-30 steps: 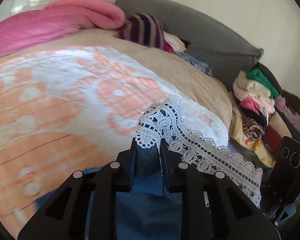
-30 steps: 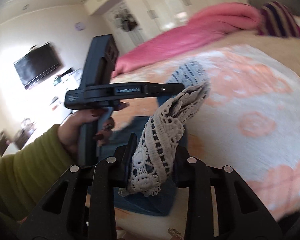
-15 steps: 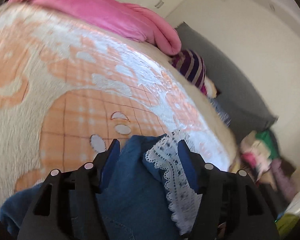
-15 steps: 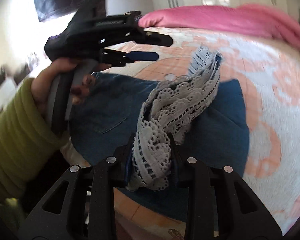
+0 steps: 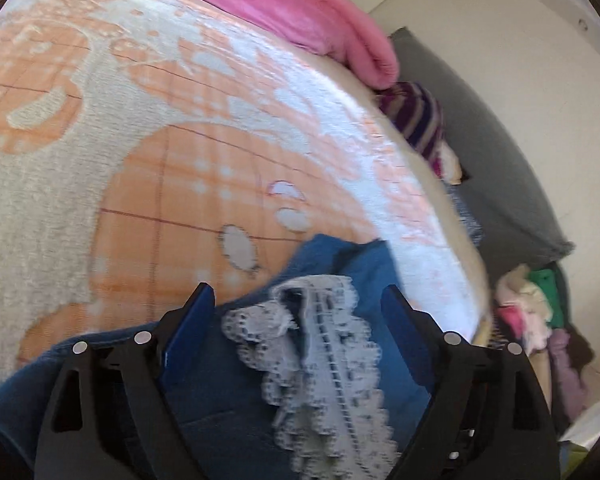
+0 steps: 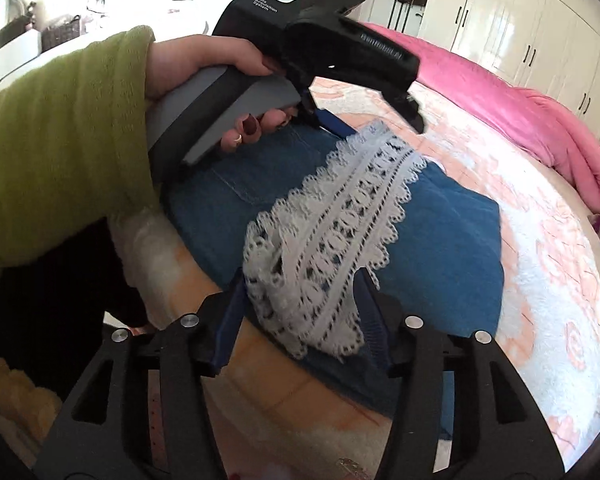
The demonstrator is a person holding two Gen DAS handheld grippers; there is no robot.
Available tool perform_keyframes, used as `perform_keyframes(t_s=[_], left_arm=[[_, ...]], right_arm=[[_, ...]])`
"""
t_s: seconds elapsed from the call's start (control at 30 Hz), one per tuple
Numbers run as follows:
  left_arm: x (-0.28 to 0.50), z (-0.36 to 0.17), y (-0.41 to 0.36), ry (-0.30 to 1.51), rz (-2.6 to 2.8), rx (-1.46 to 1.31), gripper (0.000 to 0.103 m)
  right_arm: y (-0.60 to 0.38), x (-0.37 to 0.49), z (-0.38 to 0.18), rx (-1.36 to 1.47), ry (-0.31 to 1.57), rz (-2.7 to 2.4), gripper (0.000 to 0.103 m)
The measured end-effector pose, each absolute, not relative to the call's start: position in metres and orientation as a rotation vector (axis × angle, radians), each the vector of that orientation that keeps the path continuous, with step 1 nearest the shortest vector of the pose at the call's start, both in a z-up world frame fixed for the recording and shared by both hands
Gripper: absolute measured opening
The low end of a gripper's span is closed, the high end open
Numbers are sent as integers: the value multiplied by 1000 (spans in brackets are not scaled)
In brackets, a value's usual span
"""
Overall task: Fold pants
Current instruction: 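Lift the lace hem with both grippers and fold it over the denim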
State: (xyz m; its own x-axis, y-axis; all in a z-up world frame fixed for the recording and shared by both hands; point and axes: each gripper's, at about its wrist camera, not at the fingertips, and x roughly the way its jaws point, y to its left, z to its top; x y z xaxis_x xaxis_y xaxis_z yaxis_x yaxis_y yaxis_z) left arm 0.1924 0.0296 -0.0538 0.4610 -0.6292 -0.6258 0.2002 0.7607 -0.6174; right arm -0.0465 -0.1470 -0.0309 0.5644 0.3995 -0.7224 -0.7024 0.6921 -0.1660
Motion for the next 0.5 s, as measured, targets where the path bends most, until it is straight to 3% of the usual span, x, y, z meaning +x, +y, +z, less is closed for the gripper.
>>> perform_keyframes(t_s=[0.23, 0.33, 0.4, 0.5], left_arm=[[193, -57, 33, 949, -565, -548, 83], [192, -61, 32, 943, -577, -561, 61], [190, -63, 29, 950, -569, -532, 34], [188, -57, 22, 933, -579, -499, 25]], right_arm=[[-143, -59, -31, -484, 684, 681, 50], [-147, -47, -37, -438, 744, 664, 28], [-149, -44, -34, -391, 753, 690, 13], [-149, -47, -26, -388, 716, 702, 10]])
